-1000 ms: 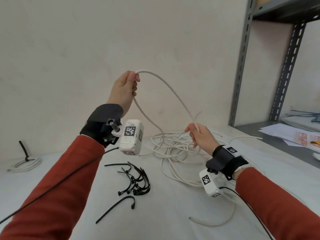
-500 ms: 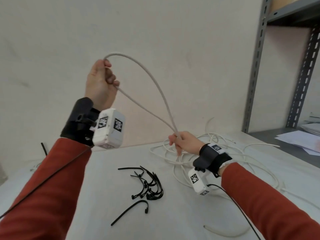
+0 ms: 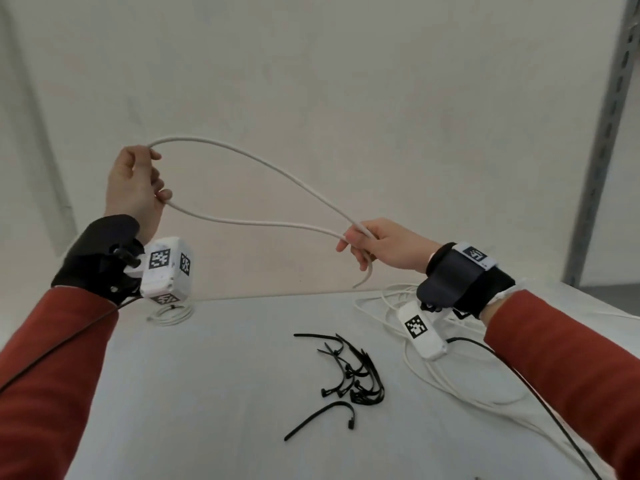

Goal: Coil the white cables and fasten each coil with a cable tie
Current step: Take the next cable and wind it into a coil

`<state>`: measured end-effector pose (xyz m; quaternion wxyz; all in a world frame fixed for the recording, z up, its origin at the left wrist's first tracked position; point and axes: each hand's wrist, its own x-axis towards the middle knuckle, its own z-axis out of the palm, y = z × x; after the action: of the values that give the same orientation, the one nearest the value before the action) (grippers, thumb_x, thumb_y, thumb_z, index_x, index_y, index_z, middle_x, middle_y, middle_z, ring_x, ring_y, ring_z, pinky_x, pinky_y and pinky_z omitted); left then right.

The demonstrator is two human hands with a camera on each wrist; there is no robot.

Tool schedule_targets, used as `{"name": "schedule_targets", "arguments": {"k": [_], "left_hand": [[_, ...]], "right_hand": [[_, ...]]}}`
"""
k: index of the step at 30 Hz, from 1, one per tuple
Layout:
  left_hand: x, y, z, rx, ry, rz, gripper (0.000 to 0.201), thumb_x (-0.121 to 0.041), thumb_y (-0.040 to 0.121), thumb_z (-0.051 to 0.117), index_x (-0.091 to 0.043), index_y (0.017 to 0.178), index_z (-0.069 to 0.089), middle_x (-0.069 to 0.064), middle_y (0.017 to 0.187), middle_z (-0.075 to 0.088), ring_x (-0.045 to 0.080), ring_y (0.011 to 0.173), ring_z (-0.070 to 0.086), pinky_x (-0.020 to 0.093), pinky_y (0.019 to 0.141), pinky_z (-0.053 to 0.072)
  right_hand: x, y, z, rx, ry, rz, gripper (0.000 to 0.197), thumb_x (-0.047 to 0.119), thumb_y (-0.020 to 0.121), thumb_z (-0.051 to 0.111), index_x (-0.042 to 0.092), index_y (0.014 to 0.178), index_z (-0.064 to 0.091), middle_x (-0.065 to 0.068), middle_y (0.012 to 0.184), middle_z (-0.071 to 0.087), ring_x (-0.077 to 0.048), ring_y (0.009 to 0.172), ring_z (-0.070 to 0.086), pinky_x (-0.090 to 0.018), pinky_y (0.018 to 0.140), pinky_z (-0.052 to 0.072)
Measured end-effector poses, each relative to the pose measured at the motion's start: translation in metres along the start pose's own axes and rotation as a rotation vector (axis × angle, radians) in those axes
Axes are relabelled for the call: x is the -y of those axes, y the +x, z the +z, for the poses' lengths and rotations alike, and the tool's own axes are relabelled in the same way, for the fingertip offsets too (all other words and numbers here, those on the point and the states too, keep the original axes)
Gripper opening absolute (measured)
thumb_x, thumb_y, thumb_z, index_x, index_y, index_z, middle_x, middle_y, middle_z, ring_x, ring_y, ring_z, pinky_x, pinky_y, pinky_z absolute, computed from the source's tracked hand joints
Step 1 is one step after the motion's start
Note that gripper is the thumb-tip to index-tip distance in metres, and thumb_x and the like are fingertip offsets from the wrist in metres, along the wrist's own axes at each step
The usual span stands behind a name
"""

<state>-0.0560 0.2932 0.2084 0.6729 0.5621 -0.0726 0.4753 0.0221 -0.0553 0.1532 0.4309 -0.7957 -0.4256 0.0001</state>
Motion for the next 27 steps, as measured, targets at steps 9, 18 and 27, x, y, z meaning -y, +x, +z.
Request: {"name": "schedule_targets", "arguments": {"k": [9, 18, 27], "left_hand": [[-0.021, 0.000, -0.048, -0.093, 0.086, 0.041, 0.027, -0.024, 0.103, 0.037, -0.021, 0.079, 0.050, -0.011, 0.050, 0.031, 0.004, 0.047, 0.028, 0.016, 0.046, 0.032], [-0.012, -0.003, -0.056, -0.125, 0.415, 0.159, 0.027, -0.024, 0.101, 0.040, -0.028, 0.076, 0.051, -0.004, 0.061, 0.033, 0.004, 0.051, 0.032, 0.018, 0.049, 0.032], [0.025, -0.015, -0.067, 0.086, 0.901, 0.109, 0.024, -0.023, 0.099, 0.043, -0.023, 0.086, 0.063, 0.007, 0.070, 0.049, 0.024, 0.070, 0.044, 0.024, 0.062, 0.035]], "right_hand": [[-0.012, 0.039, 0.062, 0.044, -0.064, 0.093, 0.040, 0.038, 0.102, 0.035, 0.014, 0.098, 0.068, -0.003, 0.095, 0.069, -0.021, 0.084, 0.068, -0.030, 0.081, 0.047], [-0.019, 0.021, 0.058, -0.021, 0.195, 0.147, 0.045, 0.036, 0.088, 0.065, 0.016, 0.055, 0.042, 0.004, 0.048, 0.035, -0.012, 0.043, 0.033, -0.024, 0.052, 0.033], [0.011, -0.016, 0.004, 0.046, 1.350, -0.087, 0.031, 0.024, 0.096, 0.036, 0.014, 0.112, 0.061, 0.004, 0.056, 0.030, -0.008, 0.046, 0.023, -0.018, 0.036, 0.029]]}}
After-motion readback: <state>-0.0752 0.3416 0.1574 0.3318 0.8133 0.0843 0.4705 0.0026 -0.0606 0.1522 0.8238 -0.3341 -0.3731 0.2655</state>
